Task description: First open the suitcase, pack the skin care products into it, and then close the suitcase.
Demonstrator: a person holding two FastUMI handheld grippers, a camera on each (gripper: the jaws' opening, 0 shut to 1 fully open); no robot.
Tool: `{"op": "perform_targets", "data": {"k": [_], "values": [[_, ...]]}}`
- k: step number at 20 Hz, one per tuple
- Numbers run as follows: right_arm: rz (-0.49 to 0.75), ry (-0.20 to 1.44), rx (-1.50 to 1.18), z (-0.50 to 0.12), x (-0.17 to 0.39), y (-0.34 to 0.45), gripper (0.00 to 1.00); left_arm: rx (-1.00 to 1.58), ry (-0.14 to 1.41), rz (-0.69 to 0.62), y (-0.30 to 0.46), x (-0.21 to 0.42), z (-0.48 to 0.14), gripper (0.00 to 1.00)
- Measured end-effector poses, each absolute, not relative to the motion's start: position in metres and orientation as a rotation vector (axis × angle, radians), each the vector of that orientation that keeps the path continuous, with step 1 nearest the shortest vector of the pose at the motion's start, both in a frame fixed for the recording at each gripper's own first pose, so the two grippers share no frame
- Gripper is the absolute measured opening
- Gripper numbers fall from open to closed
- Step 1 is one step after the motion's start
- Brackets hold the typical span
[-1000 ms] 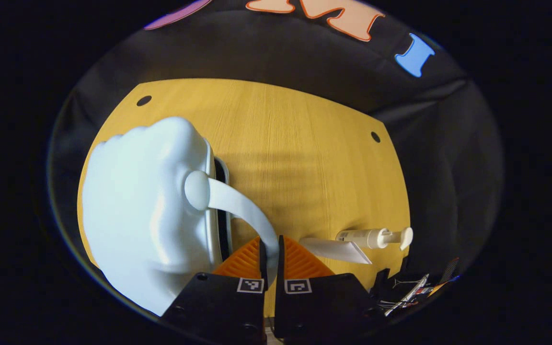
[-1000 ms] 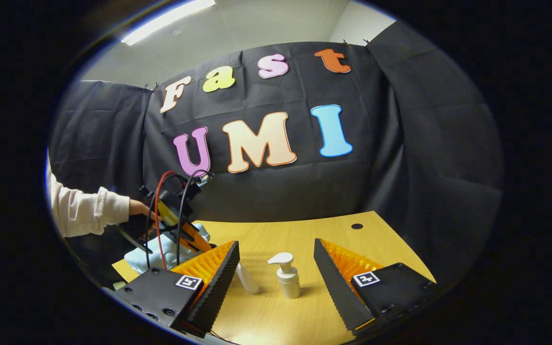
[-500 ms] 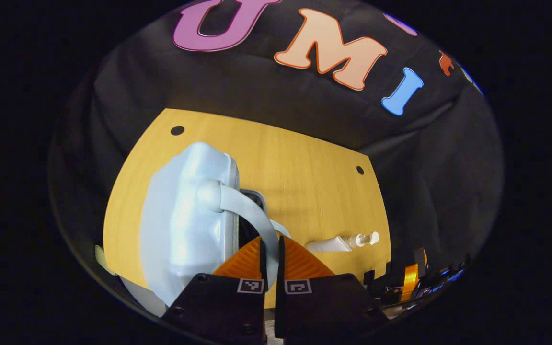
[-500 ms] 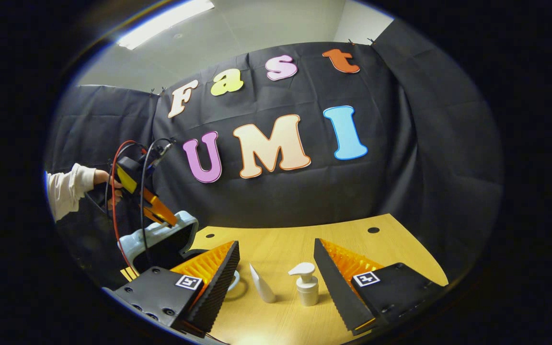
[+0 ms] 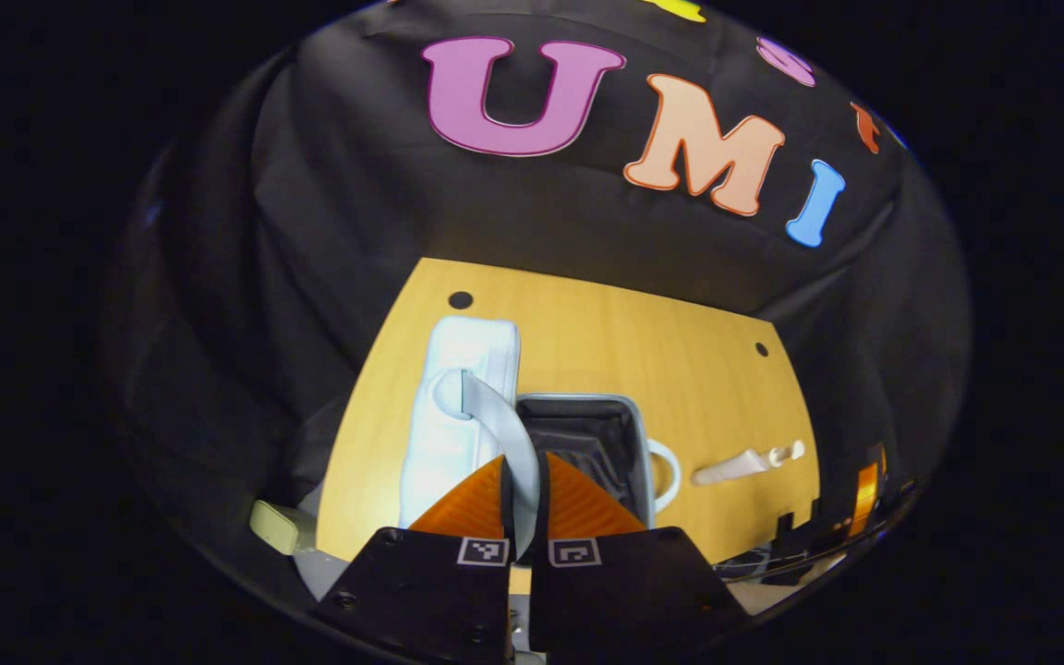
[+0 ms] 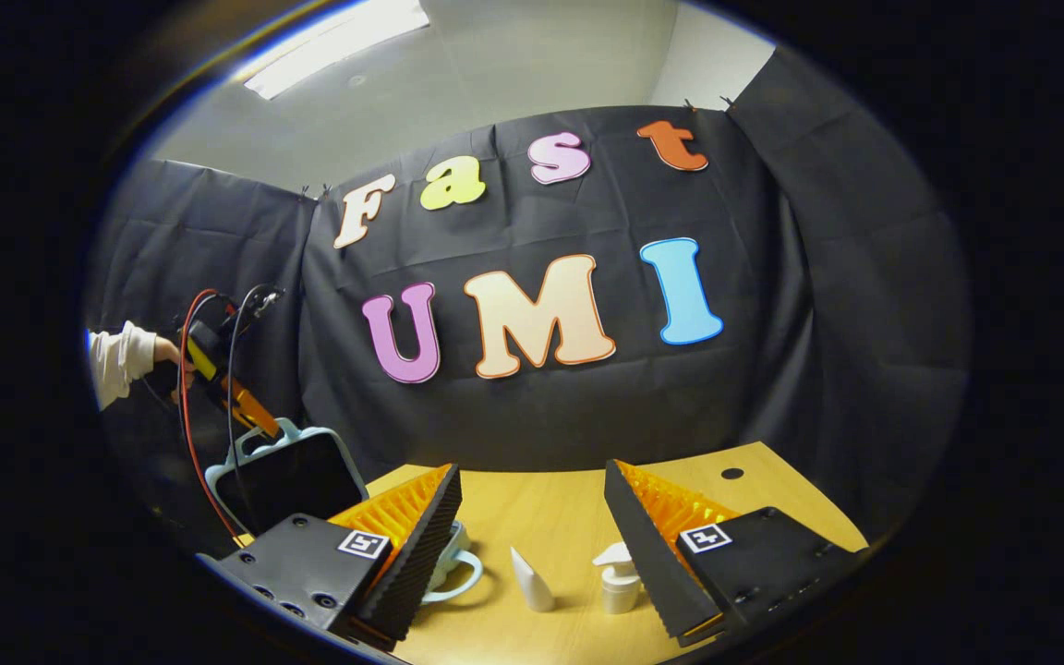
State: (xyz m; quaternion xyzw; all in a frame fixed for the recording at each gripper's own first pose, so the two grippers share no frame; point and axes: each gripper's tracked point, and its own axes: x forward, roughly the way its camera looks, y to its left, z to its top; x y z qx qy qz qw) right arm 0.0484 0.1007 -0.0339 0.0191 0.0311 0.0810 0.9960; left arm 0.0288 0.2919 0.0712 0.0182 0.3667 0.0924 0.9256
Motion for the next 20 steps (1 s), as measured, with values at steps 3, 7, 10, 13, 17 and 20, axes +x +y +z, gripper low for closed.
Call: {"op": "perform_targets", "data": {"k": [3,7,10,13,17,20], "values": [[0.152,0.067,0.016,-0.036,0.05,0.109,0.98,0.1,0.717,0.249,0.337,0.023,0.075,0.01],[0.134,0.083,0.009,-0.041,0.05,0.115,0.98,0.148,0.668,0.313,0.393,0.022,0.069,0.01],[0.114,0.087,0.014,-0.039,0.051,0.115,0.98,0.151,0.637,0.341,0.427,0.026,0.059,0.01],[0.102,0.097,-0.007,-0.036,0.054,0.115,0.98,0.125,0.616,0.37,0.463,0.028,0.043,0.01],[0.106,0.1,-0.053,-0.034,0.056,0.12,0.98,0.063,0.614,0.401,0.51,0.032,0.006,0.0],[0.109,0.114,-0.046,-0.035,0.059,0.123,0.98,-0.008,0.631,0.421,0.545,0.031,-0.031,0.0]]}}
